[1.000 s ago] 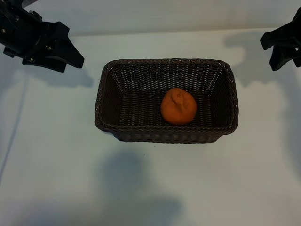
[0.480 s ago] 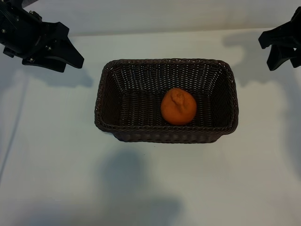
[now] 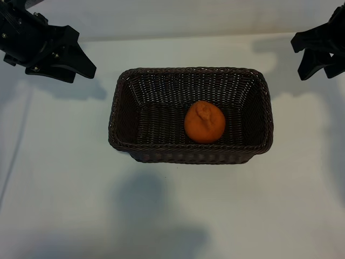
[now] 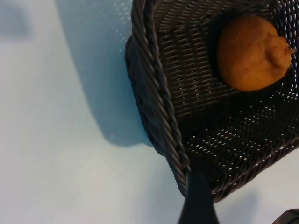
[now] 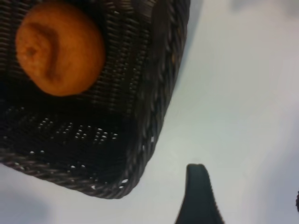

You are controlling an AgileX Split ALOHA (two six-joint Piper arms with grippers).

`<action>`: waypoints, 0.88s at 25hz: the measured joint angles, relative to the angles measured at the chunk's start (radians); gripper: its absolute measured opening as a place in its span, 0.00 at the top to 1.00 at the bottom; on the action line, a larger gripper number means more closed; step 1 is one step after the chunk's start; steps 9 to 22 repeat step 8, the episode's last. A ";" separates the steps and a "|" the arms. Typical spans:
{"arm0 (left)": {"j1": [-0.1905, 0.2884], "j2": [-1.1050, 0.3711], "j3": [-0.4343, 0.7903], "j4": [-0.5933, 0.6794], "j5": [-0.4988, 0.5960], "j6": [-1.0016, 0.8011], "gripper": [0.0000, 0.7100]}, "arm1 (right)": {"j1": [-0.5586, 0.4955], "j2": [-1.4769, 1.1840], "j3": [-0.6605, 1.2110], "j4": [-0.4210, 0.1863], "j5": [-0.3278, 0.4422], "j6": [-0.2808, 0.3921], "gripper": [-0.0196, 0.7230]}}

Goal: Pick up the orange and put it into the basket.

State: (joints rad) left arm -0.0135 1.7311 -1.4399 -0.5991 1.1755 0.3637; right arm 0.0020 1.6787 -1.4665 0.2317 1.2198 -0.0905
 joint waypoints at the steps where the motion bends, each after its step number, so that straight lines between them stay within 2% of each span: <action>1: 0.000 0.000 0.000 0.000 0.000 0.000 0.23 | 0.000 0.000 0.000 0.002 0.000 0.000 0.33; 22: 0.000 0.000 0.000 0.001 0.000 0.000 0.23 | 0.000 0.000 0.000 0.003 0.000 -0.001 0.33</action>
